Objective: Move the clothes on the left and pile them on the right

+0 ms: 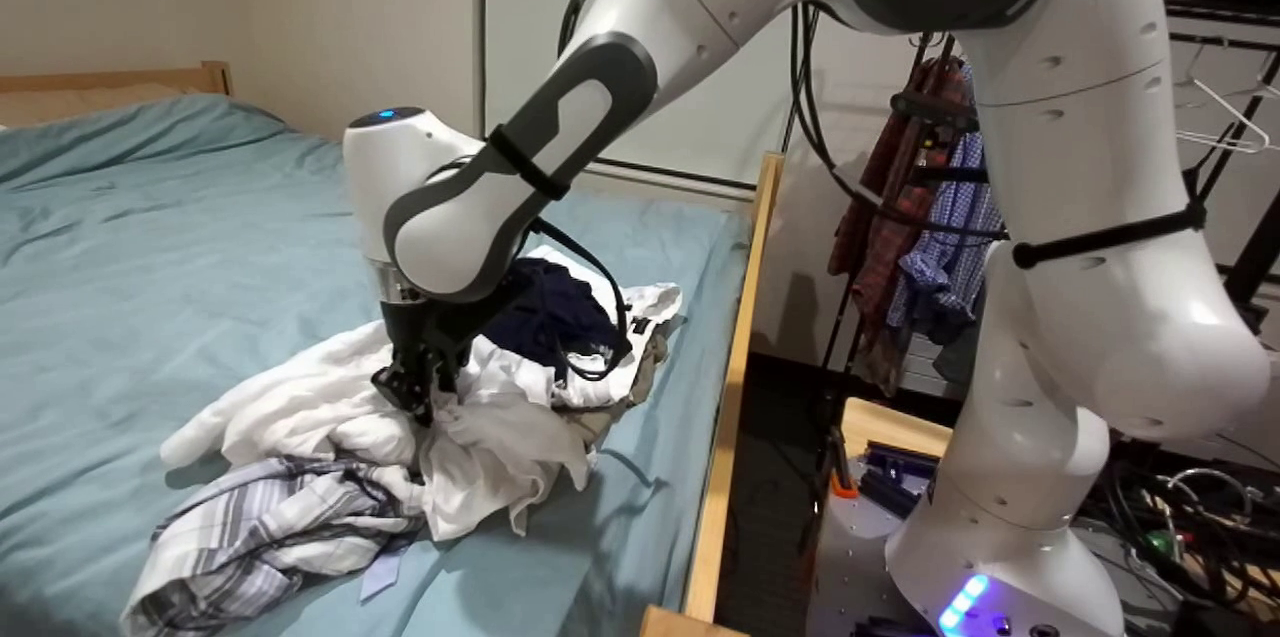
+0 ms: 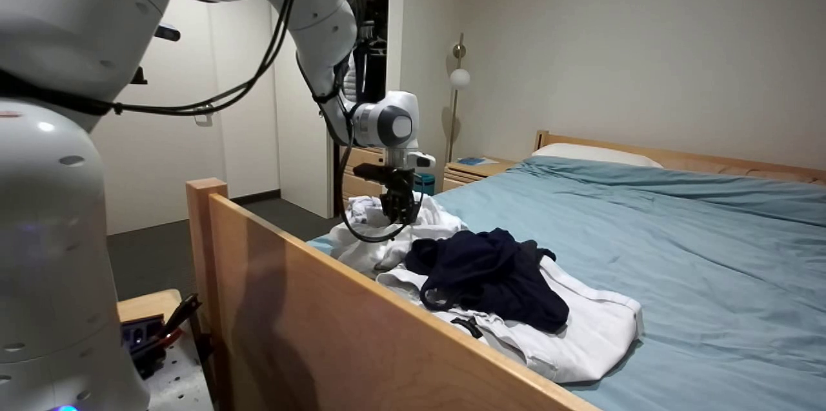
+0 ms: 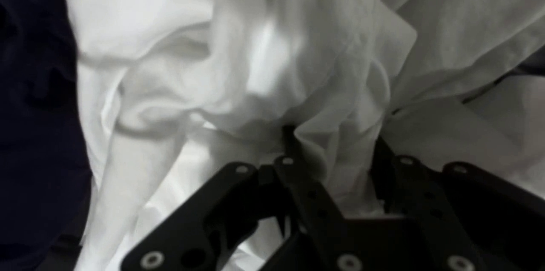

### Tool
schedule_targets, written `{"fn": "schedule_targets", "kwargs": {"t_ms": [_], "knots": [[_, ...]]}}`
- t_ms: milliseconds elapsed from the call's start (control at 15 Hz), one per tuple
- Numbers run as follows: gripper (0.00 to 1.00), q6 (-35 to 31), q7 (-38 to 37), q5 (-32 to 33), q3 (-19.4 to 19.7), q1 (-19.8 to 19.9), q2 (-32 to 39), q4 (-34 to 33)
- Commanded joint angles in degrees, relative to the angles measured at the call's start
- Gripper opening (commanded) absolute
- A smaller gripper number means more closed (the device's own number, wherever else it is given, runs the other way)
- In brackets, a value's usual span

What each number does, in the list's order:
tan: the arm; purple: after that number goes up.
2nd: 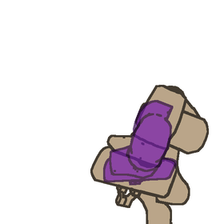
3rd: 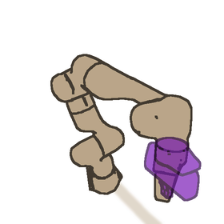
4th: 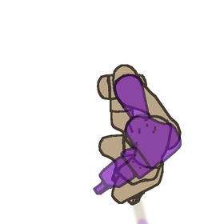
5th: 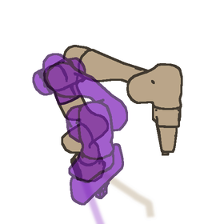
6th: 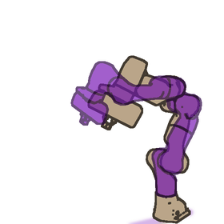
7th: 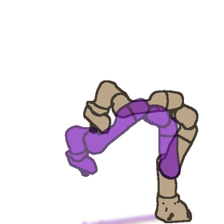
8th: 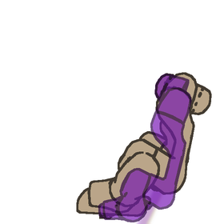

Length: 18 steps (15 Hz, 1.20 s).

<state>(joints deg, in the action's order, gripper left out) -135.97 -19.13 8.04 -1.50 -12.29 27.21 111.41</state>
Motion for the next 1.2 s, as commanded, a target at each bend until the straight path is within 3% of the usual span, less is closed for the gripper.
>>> {"fn": "schedule_targets", "kwargs": {"t_ms": [0,267,333,733,1133], "knots": [[0.10,-0.18,3.18,-1.39,-0.52,1.22,-0.86,0.31],[0.04,1.14,5.70,-4.25,-1.53,2.43,-1.40,0.08],[0.08,1.49,5.92,-4.68,-1.54,2.51,-1.59,-0.10],[0.08,4.62,4.54,-9.11,-0.87,4.23,-7.01,-1.90],[0.08,11.62,0.62,-9.98,0.67,5.72,-13.20,-13.23]]}}
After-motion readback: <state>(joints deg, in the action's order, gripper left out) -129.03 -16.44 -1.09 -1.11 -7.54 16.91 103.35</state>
